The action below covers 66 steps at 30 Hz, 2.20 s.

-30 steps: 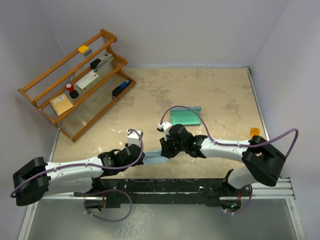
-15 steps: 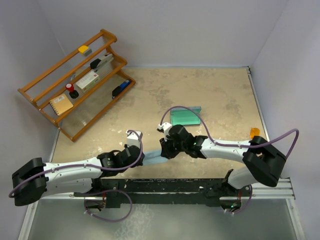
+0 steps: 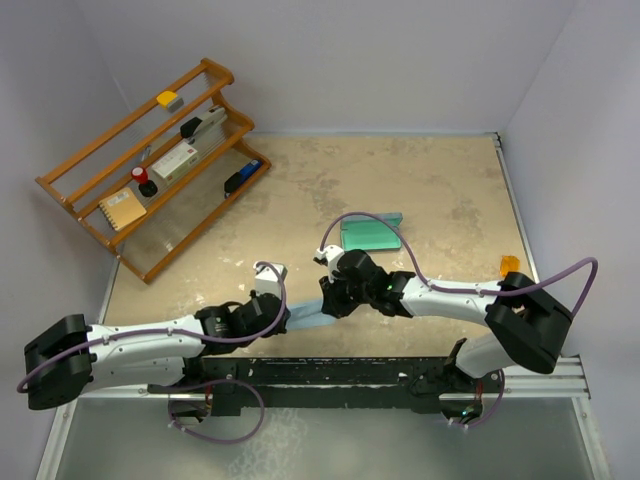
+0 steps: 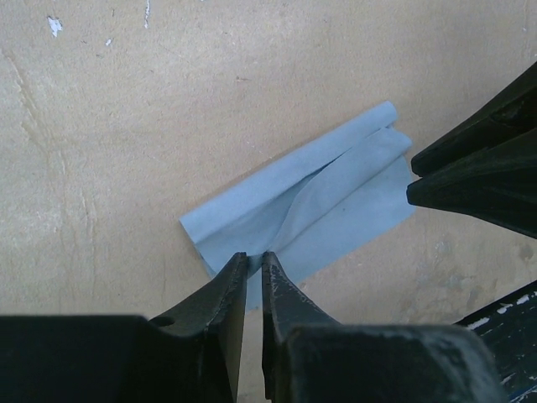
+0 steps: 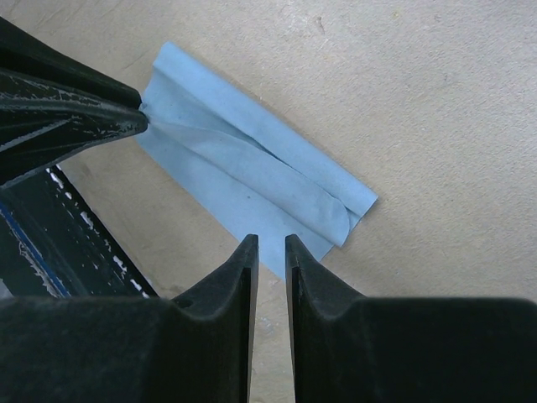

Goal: Organize the sunglasses
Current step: Fold the glasses cleaning cloth at the center of the board.

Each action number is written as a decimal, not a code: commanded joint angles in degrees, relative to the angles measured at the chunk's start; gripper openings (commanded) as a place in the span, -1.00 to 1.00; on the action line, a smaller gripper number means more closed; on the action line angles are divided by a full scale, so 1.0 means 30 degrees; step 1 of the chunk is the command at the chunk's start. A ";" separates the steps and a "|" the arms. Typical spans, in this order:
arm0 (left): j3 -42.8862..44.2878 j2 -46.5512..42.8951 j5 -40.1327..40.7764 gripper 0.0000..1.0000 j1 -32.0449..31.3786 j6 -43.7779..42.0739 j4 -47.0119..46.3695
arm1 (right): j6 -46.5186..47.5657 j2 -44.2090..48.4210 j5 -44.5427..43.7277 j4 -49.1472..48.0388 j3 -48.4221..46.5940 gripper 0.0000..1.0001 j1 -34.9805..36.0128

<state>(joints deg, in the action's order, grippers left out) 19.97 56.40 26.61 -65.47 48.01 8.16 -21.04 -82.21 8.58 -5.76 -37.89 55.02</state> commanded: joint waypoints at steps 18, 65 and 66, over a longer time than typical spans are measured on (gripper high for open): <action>0.0098 -0.0057 0.1534 -0.80 -0.2143 0.1811 0.0493 | 0.0121 0.0532 -0.0406 0.0103 -0.0108 -0.59 0.0086; 0.0016 -0.0207 0.2693 -0.82 -0.3041 0.3702 0.0388 | 0.0014 0.0512 -0.1079 -0.0193 0.0649 -0.66 0.0086; 0.0093 -0.0077 0.2628 -0.82 -0.3033 0.3647 0.0432 | 0.0011 0.0511 -0.1037 -0.0234 0.0688 -0.66 0.0086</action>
<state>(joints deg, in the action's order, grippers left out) 19.90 56.66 33.28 -74.17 57.76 11.33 -20.82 -80.62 5.50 -4.32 -36.51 55.02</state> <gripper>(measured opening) 0.096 0.175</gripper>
